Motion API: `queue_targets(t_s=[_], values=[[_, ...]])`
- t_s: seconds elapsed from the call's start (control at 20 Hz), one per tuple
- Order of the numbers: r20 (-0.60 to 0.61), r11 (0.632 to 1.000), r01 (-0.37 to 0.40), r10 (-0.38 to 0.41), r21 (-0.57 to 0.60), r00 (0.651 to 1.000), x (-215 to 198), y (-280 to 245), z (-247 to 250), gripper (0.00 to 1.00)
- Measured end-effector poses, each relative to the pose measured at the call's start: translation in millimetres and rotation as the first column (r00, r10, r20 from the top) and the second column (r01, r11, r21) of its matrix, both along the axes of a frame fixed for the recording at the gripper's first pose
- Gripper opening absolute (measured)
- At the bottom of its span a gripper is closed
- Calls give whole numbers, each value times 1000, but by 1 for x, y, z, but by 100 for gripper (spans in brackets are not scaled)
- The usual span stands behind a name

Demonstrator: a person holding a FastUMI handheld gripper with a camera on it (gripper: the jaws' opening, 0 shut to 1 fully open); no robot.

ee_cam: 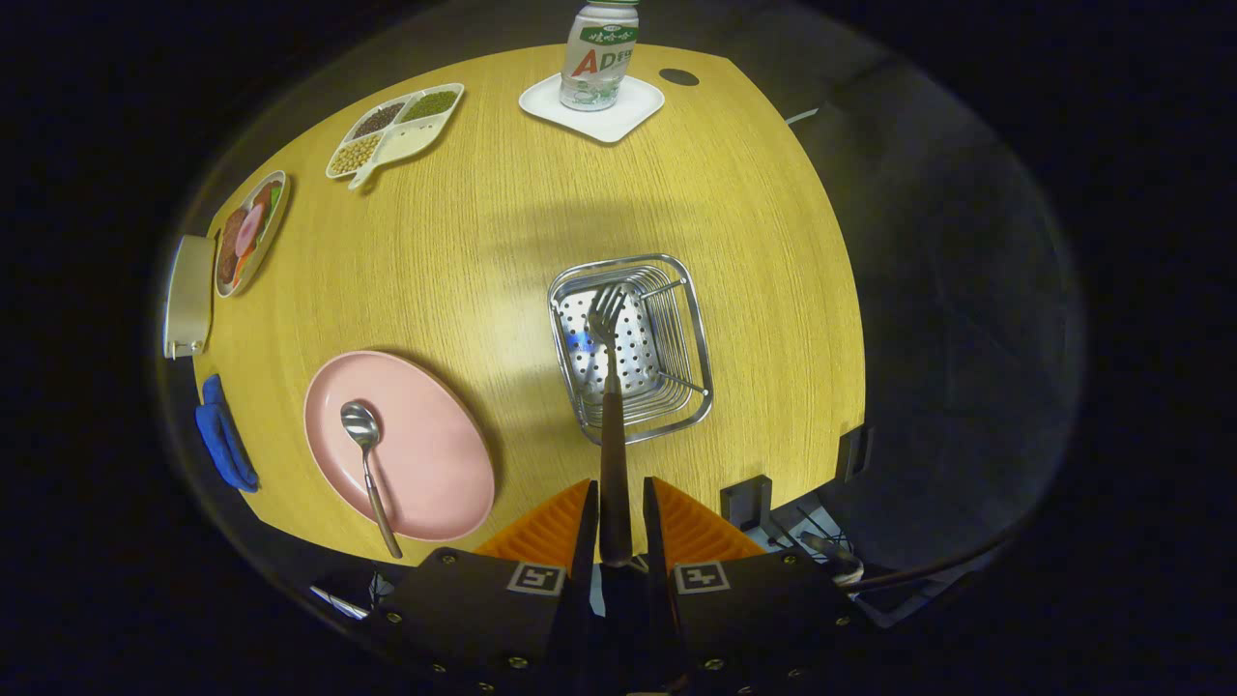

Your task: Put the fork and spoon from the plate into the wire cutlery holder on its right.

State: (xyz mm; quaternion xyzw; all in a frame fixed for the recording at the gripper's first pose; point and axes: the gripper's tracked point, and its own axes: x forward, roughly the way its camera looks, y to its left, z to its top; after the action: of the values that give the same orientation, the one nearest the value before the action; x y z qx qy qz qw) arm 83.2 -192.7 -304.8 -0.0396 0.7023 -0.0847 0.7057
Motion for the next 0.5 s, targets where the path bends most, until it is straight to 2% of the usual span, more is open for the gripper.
queue_targets(t_s=[0.35,0.5], values=[[70,999,28,-26,-26,997,-2,3,20,27],[120,996,67,-60,-57,991,-10,4,37,27]])
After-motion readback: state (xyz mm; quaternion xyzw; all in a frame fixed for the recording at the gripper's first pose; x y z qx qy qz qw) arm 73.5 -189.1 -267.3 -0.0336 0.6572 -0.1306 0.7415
